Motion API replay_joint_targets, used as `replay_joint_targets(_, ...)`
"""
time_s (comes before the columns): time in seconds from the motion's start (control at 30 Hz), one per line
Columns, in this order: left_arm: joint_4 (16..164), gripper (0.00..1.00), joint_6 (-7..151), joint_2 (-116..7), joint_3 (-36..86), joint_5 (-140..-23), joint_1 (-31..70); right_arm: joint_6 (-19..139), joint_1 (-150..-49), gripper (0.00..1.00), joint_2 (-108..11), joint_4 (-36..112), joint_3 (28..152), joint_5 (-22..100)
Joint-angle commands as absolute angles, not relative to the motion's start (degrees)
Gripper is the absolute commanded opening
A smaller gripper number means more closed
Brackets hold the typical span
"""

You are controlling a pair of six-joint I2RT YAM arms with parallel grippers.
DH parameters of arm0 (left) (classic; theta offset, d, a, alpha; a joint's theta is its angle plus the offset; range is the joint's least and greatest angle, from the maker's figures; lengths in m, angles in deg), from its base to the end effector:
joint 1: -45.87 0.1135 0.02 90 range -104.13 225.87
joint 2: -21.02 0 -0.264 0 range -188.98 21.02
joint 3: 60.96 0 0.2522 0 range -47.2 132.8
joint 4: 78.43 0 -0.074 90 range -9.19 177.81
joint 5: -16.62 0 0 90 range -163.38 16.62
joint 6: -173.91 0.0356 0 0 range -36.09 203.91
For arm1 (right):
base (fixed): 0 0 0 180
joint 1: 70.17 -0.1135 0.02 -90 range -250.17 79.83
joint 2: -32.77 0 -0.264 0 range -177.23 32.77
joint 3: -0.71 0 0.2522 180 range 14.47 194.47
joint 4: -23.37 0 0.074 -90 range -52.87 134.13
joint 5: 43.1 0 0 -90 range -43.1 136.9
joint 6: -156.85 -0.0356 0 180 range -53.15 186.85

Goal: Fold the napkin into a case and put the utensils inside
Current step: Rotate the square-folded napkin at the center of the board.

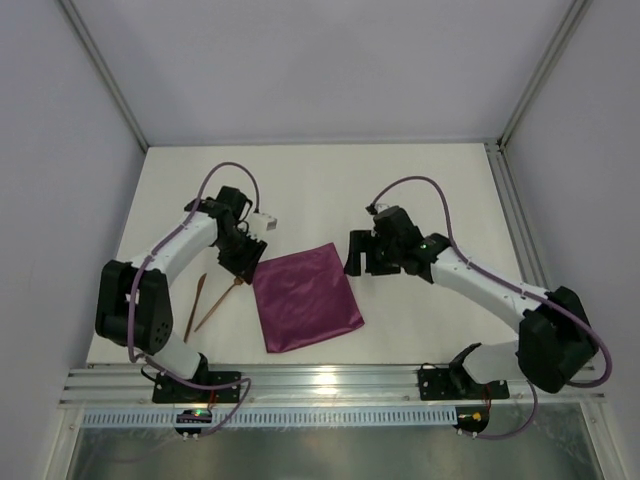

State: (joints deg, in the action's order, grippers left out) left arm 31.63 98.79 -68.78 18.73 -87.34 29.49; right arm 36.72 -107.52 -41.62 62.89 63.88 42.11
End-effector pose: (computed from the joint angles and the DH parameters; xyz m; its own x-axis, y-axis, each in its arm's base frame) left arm 0.2721 -0.0889 0.2263 -0.8327 0.5045 -0.2280 0.5458 0.8172 -0.1853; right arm 0.2094 0.1635 0.2339 -0.8569 -0.0247 -0.5149 -0.2502 0.8932 0.3736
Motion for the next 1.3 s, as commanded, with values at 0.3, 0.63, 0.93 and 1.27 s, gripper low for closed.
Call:
replay_joint_targets(0.3, 35.6, 0.44, 96.7, -77.9, 17.6, -89.1, 28.6, 53.5, -101.2, 0.74, -72.1, 49.0, 84.9, 32.1)
replay_joint_targets(0.63, 39.4, 0.40, 94.2, -85.3, 23.0, -86.0, 28.6, 48.0, -100.7, 0.50, -75.0, 41.6, 78.6, 28.9)
replay_joint_targets(0.93, 39.3, 0.39, 96.7, -90.8, 29.7, -88.6, 24.4, 47.5, -96.7, 0.34, -66.9, 42.5, 68.5, 29.9)
replay_joint_targets(1.27, 33.9, 0.46, 98.0, -85.6, 33.9, -89.1, 26.4, 52.1, -95.6, 0.51, -61.4, 47.8, 68.5, 28.3)
